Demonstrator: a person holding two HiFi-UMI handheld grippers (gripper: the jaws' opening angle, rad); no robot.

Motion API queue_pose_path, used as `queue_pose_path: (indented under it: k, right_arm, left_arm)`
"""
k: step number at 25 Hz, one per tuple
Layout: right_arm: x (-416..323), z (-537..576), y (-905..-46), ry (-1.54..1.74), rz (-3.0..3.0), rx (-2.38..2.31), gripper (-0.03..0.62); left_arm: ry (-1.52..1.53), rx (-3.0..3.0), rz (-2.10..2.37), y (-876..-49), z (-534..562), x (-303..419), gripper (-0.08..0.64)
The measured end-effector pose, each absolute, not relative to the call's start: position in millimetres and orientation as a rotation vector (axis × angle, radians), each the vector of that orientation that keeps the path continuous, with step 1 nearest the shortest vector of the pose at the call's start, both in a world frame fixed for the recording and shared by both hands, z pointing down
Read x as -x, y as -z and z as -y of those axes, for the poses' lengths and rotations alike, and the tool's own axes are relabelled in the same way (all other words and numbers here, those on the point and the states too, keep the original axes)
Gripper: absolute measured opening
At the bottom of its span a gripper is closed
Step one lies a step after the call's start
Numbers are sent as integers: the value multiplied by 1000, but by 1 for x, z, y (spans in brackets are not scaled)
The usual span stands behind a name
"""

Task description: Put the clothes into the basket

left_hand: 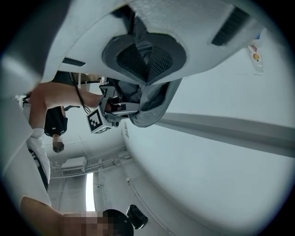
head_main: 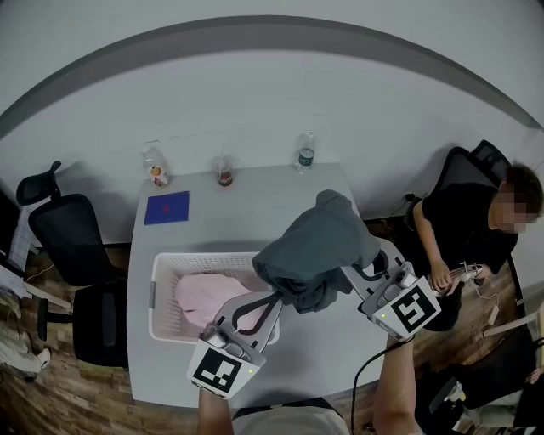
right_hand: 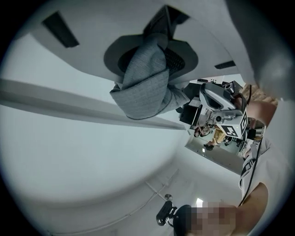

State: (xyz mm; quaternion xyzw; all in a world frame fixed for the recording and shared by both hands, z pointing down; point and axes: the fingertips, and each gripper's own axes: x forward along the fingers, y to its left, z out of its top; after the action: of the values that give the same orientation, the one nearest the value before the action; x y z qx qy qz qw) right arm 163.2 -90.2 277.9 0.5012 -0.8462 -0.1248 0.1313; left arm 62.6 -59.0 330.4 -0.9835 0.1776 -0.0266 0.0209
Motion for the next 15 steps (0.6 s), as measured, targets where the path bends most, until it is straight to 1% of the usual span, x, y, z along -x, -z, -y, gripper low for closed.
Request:
queue_pose_path:
  k: [8, 15]
  right_arm:
    - [-130, 91, -215, 542, 2495, -1412, 71]
    - [-91, 98, -193, 593, 2495, -1340, 71]
  left_arm:
    - [49, 3001, -650, -312, 57, -28, 6]
    - [30, 2948, -734, -296, 58, 6, 6]
